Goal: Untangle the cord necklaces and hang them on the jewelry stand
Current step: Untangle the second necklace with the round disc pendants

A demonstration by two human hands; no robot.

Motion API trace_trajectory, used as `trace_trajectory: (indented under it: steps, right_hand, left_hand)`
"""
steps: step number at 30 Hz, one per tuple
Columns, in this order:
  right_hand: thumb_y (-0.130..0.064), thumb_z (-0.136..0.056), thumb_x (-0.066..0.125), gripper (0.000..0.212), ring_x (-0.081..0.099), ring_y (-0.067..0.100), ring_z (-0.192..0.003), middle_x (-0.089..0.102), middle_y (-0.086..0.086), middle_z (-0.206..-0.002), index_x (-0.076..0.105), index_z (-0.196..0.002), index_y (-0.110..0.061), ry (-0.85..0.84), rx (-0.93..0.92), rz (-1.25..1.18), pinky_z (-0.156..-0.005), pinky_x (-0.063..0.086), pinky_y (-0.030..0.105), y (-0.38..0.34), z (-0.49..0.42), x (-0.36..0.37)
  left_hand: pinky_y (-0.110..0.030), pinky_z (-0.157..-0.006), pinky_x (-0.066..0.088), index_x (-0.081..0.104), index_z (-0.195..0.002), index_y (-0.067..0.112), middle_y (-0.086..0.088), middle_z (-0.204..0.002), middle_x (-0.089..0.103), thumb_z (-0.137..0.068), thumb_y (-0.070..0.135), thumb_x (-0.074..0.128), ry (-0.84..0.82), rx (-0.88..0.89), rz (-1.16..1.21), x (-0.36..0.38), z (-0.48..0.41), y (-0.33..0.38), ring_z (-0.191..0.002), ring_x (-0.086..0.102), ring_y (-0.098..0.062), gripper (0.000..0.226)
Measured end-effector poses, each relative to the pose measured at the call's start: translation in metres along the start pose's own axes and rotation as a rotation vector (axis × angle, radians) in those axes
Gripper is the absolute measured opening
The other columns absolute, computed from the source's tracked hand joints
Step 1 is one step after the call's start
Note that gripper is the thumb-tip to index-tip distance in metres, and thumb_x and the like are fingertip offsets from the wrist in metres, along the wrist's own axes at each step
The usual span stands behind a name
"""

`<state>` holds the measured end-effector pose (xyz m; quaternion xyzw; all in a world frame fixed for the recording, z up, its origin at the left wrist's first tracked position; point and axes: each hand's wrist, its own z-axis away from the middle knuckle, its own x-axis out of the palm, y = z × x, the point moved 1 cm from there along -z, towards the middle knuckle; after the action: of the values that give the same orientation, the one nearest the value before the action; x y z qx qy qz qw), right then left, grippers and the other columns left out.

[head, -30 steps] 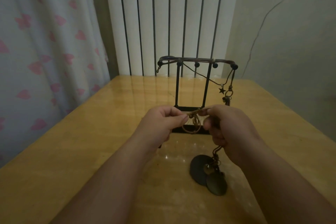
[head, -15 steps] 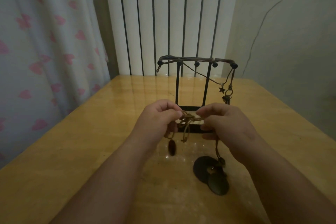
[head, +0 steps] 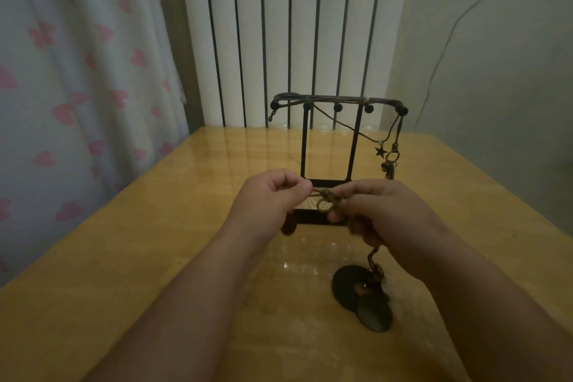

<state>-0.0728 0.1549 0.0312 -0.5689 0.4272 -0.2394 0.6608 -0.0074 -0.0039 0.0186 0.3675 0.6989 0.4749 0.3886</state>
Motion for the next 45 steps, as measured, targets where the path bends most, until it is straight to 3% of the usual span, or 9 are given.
trace_trajectory:
  steps: [5,12,22,32,35,37,40,42,45]
  right_hand:
    - [-0.009,-0.099,0.04,0.025,0.035,0.013,-0.05,0.049,0.002,-0.055,0.065,-0.1,-0.014,-0.069,0.263,-0.002,-0.05,0.026,0.026,-0.015,-0.009,0.005]
    - [-0.014,-0.1,0.039,0.027,0.033,0.016,-0.055,0.047,0.004,-0.063,0.064,-0.108,-0.007,-0.054,0.221,-0.086,-0.054,0.025,0.027,-0.012,-0.001,0.003]
    - [-0.03,-0.099,0.04,0.038,0.039,0.013,-0.052,0.054,0.0,-0.059,0.068,-0.087,-0.007,-0.051,0.155,-0.158,-0.049,0.029,0.027,0.0,0.003,0.003]
    - [-0.05,-0.1,0.04,0.041,0.04,0.013,-0.051,0.063,0.005,-0.065,0.065,-0.106,-0.018,0.031,0.162,-0.14,-0.046,0.03,0.025,0.003,-0.001,0.002]
    - [-0.066,-0.082,0.052,0.046,0.047,0.012,-0.061,0.066,0.002,-0.088,0.061,-0.111,-0.03,-0.001,0.057,-0.043,-0.05,0.036,0.024,0.002,-0.001,0.001]
    - [-0.057,-0.066,0.07,0.055,0.056,0.011,-0.078,0.062,-0.003,-0.106,0.056,-0.115,-0.037,-0.021,-0.02,0.064,-0.061,0.04,0.025,0.001,0.0,0.002]
    - [-0.032,-0.077,0.078,0.037,0.06,0.005,-0.091,0.062,-0.016,-0.103,0.06,-0.108,-0.04,0.065,-0.124,0.238,-0.069,0.042,0.021,0.005,0.0,0.004]
    - [-0.025,-0.09,0.066,0.013,0.063,-0.003,-0.085,0.069,-0.014,-0.09,0.067,-0.098,-0.035,0.119,-0.172,0.227,-0.068,0.043,0.016,0.005,-0.001,0.005]
    - [-0.019,-0.096,0.057,0.016,0.062,-0.01,-0.062,0.072,-0.014,-0.074,0.072,-0.091,-0.024,0.127,-0.126,0.113,-0.053,0.044,0.009,0.004,-0.001,0.003]
  left_hand:
    - [-0.024,-0.067,0.039,0.066,-0.077,0.024,0.018,-0.063,0.063,-0.098,0.026,0.056,-0.006,-0.03,-0.004,0.003,0.001,0.003,-0.061,0.055,0.007,0.023]
    - [-0.019,-0.075,0.042,0.068,-0.108,0.028,0.01,-0.109,0.064,-0.092,0.006,0.056,-0.027,0.0,0.029,0.002,0.005,0.006,-0.102,0.057,-0.003,0.03]
    - [-0.027,-0.079,0.048,0.068,-0.087,0.027,0.007,-0.086,0.07,-0.091,0.015,0.065,-0.098,0.102,-0.033,0.004,0.004,0.0,-0.086,0.065,-0.005,0.013]
    - [-0.034,-0.071,0.049,0.066,-0.095,0.017,0.002,-0.072,0.066,-0.097,0.01,0.054,-0.063,-0.031,0.301,0.001,-0.002,-0.003,-0.073,0.063,-0.015,0.014]
    - [-0.034,-0.071,0.047,0.067,-0.096,0.018,0.001,-0.073,0.066,-0.097,0.011,0.055,-0.037,-0.034,0.314,0.0,-0.003,-0.003,-0.074,0.063,-0.015,0.014]
    - [-0.033,-0.07,0.047,0.067,-0.096,0.018,0.0,-0.073,0.066,-0.097,0.011,0.056,-0.019,-0.031,0.313,0.0,-0.003,-0.002,-0.076,0.063,-0.016,0.014]
    - [-0.034,-0.07,0.046,0.068,-0.094,0.02,0.0,-0.072,0.066,-0.097,0.01,0.055,0.002,-0.022,0.312,0.0,-0.003,-0.003,-0.076,0.062,-0.017,0.016]
    - [-0.033,-0.067,0.046,0.068,-0.092,0.02,0.001,-0.07,0.065,-0.097,0.011,0.055,0.026,-0.025,0.317,0.0,-0.004,-0.003,-0.073,0.06,-0.016,0.017]
    - [-0.032,-0.065,0.045,0.069,-0.095,0.021,0.002,-0.07,0.065,-0.098,0.013,0.055,0.062,-0.037,0.351,-0.001,-0.006,-0.004,-0.072,0.06,-0.016,0.016]
